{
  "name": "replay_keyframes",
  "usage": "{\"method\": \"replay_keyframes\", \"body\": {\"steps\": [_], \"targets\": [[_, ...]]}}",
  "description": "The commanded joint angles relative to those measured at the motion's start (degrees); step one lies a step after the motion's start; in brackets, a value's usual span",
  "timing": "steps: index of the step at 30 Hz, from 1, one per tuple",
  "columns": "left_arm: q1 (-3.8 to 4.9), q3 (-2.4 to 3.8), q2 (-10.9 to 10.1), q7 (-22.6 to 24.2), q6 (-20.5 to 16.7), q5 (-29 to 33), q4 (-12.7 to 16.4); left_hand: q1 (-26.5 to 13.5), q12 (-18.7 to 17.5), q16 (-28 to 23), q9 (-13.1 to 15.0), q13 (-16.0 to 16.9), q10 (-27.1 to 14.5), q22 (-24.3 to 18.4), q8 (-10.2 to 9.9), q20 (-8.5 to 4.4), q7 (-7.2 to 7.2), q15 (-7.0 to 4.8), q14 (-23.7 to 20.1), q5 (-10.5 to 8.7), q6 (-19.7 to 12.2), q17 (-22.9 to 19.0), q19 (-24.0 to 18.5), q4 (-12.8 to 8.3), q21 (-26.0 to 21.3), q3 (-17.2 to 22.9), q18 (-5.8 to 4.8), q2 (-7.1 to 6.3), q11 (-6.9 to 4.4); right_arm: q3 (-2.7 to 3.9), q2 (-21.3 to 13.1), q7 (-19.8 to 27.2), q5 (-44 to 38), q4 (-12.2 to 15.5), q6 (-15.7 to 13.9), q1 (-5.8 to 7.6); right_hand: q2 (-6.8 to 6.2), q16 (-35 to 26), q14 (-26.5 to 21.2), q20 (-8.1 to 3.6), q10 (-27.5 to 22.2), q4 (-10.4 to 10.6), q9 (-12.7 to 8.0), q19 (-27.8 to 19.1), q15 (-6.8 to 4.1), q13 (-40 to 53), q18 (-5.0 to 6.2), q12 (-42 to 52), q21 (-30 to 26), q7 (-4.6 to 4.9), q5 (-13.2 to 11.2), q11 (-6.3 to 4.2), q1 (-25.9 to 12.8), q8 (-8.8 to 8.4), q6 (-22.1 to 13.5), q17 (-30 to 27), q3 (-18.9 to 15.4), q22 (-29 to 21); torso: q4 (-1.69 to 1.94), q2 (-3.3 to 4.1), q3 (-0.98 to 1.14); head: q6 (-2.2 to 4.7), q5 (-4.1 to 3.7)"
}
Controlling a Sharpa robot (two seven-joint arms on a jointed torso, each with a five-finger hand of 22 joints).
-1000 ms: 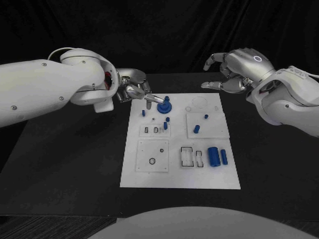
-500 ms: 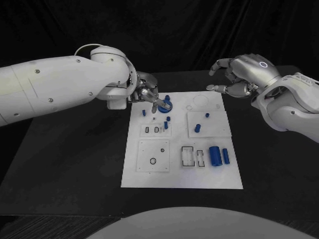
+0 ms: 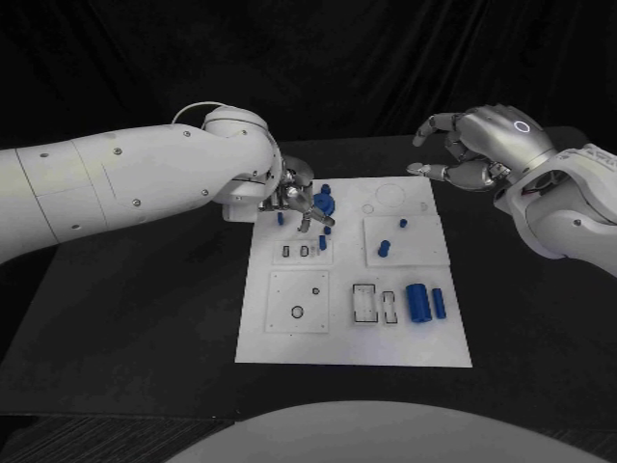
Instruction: Assemble the parts on the task board
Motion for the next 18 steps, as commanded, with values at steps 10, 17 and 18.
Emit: {"method": "replay_keyframes", "body": {"steps": [10,17,18], "targets": [[-1.52,0.05,1.3,-0.7,1.2,-0.1,-1.1,0.7,0.1,0.2,-1.0,15.1,6.1,7.9,-3.0,-0.13,0.34,-0.17,6.1,0.16,0.9,15.1,-0.2,-0.4,-0.4,1.0,-0.98,-0.16,0.0,0.04,0.6,-0.2,-0.5,-0.2,-1.7,-0.14,0.04,0.2,5.6,0.35,6.0,-0.4,-0.2,0.5,0.43,15.1,0.1,0.2,0.1,-0.01,0.8,0.26,1.0,-0.35,0.6,13.2,0.2,10.8,-0.51,-0.34,0.18,-0.01,0.71],[-2.4,0.05,2.1,-0.6,1.3,-0.1,-1.9,0.6,0.1,0.2,-1.0,15.1,6.1,7.7,-3.2,-0.11,0.34,-0.16,6.1,0.14,1.1,15.1,-0.4,-0.4,-0.6,1.2,-0.91,-0.03,0.0,0.04,0.8,-0.5,-0.5,-0.4,-1.4,-0.15,0.05,0.2,5.5,0.35,6.0,-0.4,-0.2,0.5,0.44,15.1,0.11,0.2,0.1,-0.01,0.9,0.27,1.0,-0.37,0.6,13.1,0.2,10.8,-0.46,-0.47,0.22,-0.01,0.54],[-2.58,0.05,2.2,-0.6,1.2,-0.1,-2.1,0.6,0.1,0.2,-1.0,15.1,6.1,7.7,-3.2,-0.1,0.34,-0.16,6.1,0.14,1.1,15.1,-0.4,-0.3,-0.6,1.2,-0.91,0.03,0.01,0.04,0.8,-0.5,-0.5,-0.5,-1.4,-0.15,0.05,0.2,5.5,0.35,6.0,-0.4,-0.2,0.5,0.44,15.1,0.11,0.2,0.1,-0.01,0.9,0.27,1.0,-0.37,0.6,13.1,0.2,10.8,-0.53,-0.48,0.19,-0.01,0.57]]}}
